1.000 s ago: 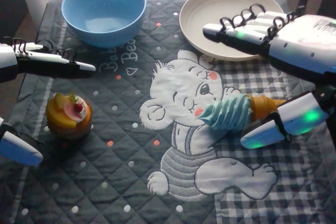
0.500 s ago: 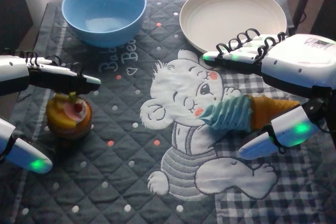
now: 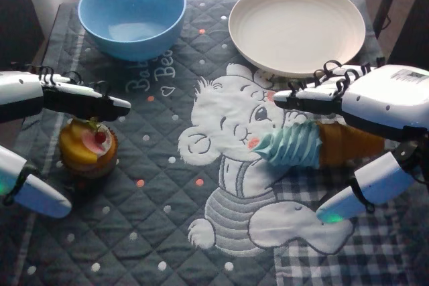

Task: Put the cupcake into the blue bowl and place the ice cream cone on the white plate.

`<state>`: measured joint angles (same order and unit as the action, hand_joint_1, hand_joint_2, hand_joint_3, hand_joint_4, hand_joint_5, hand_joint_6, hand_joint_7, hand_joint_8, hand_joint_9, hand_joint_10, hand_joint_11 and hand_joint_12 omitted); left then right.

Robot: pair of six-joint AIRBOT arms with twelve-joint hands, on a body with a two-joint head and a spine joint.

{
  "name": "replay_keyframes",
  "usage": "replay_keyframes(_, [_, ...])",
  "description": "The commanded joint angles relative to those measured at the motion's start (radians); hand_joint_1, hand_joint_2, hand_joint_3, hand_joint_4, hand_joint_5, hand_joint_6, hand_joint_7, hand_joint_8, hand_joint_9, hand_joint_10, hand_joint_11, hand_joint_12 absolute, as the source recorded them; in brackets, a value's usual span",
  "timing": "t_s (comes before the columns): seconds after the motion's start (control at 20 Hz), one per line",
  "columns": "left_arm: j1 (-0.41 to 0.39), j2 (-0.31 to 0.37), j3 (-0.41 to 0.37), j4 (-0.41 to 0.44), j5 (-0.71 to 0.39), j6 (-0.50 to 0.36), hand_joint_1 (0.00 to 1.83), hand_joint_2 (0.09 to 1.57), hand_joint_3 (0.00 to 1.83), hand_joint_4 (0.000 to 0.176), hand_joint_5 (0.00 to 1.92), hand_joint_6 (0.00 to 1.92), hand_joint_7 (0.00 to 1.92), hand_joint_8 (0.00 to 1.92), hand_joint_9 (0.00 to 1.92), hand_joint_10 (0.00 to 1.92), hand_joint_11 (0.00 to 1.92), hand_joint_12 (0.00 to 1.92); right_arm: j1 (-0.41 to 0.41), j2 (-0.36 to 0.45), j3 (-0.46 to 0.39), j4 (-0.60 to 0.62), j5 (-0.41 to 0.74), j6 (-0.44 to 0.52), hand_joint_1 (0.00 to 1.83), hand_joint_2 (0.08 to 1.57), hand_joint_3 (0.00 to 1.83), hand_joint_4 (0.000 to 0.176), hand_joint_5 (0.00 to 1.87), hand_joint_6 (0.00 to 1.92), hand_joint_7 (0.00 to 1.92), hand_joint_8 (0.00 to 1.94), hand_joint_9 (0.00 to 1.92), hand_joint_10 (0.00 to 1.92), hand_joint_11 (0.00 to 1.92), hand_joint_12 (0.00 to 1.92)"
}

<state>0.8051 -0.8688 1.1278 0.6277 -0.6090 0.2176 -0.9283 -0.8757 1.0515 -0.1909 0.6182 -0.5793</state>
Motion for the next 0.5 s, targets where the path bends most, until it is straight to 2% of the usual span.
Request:
replay_keyframes(0.0, [-0.006, -0.004, 0.003, -0.034, -0.088, -0.005, 0.81, 0.73, 0.00, 0.000, 0.33, 0.00, 0.44, 0.00, 0.47, 0.00, 0.10, 0.97, 0.003, -0.002, 0.003, 0.026, 0.105, 0.007, 0.68, 0.67, 0.00, 0.000, 0.20, 0.00, 0.35, 0.00, 0.31, 0.00, 0.07, 0.60])
replay_keyframes(0.05, [-0.006, -0.005, 0.005, -0.034, -0.085, -0.005, 0.81, 0.74, 0.00, 0.000, 0.34, 0.00, 0.45, 0.01, 0.49, 0.01, 0.12, 0.98, -0.002, -0.002, 0.003, 0.026, 0.104, 0.012, 0.73, 0.66, 0.00, 0.000, 0.23, 0.01, 0.37, 0.00, 0.31, 0.00, 0.08, 0.60])
replay_keyframes(0.15, [-0.006, -0.007, 0.006, -0.034, -0.083, -0.005, 0.82, 0.74, 0.00, 0.000, 0.35, 0.01, 0.46, 0.01, 0.49, 0.01, 0.12, 0.98, -0.007, -0.002, 0.003, 0.026, 0.103, 0.016, 0.71, 0.67, 0.00, 0.000, 0.25, 0.00, 0.38, 0.00, 0.35, 0.00, 0.13, 0.59])
replay_keyframes(0.3, [-0.006, -0.010, 0.008, -0.036, -0.083, -0.005, 0.97, 0.77, 0.00, 0.000, 0.45, 0.00, 0.55, 0.01, 0.57, 0.01, 0.21, 0.94, -0.011, -0.002, 0.004, 0.032, 0.103, 0.017, 0.86, 0.83, 0.00, 0.000, 0.41, 0.00, 0.49, 0.00, 0.51, 0.01, 0.39, 0.46])
replay_keyframes(0.4, [-0.005, -0.012, 0.008, -0.037, -0.084, -0.005, 1.14, 0.88, 0.00, 0.000, 0.72, 0.02, 0.79, 0.02, 0.80, 0.03, 0.42, 0.90, -0.011, -0.002, 0.010, 0.035, 0.103, 0.017, 1.09, 0.94, 0.00, 0.000, 0.67, 0.01, 0.78, 0.02, 0.91, 0.05, 0.75, 0.56])
replay_keyframes(0.45, [-0.005, -0.014, 0.010, -0.039, -0.084, -0.005, 1.23, 0.90, 0.00, 0.000, 0.83, 0.01, 0.88, 0.02, 0.89, 0.03, 0.51, 0.90, -0.011, -0.002, 0.014, 0.035, 0.103, 0.017, 1.14, 0.98, 0.00, 0.000, 0.72, 0.00, 0.91, 0.01, 1.04, 0.03, 0.79, 0.69])
